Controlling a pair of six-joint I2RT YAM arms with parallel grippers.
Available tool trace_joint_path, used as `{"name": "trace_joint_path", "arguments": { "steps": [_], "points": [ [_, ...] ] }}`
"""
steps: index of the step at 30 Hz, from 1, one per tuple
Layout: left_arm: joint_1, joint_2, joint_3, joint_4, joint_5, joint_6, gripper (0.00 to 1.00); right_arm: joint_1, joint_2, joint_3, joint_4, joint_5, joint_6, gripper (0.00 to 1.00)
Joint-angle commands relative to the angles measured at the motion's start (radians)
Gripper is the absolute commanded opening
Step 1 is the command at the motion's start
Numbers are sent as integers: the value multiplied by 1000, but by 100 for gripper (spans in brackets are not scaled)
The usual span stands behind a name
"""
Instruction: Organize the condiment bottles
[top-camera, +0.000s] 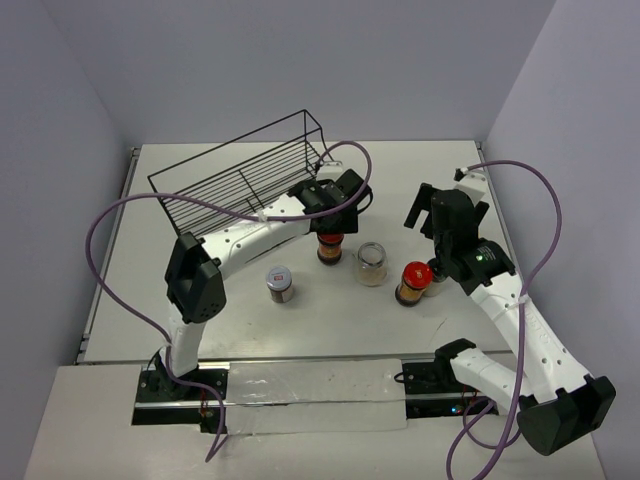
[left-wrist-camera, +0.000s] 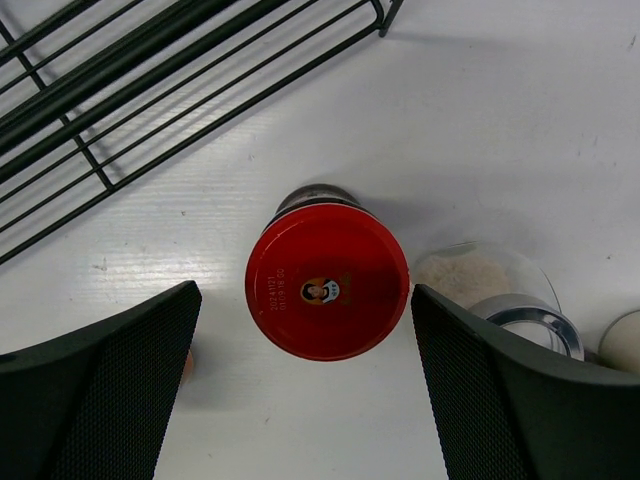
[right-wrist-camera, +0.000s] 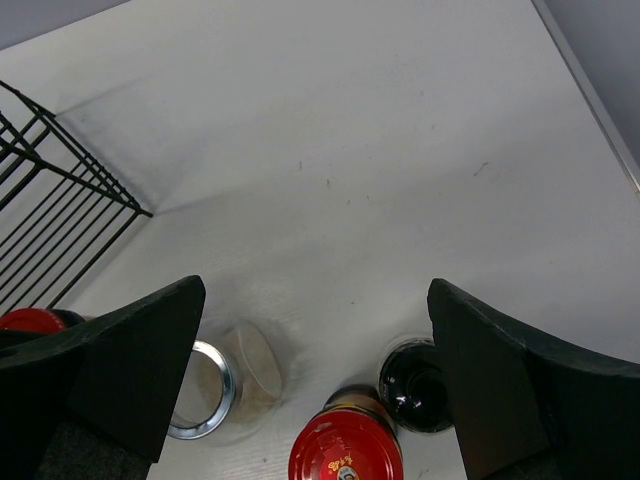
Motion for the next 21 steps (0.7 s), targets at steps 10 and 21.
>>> {"name": "trace_joint_path", "arguments": {
  "steps": [10, 21],
  "points": [
    [2, 70, 28, 43, 37, 6, 95, -4, 3, 5, 33, -31, 5, 100],
    [2, 71, 59, 42, 14, 52, 82, -5, 18, 8, 33, -41, 9, 100]
  ]
}}
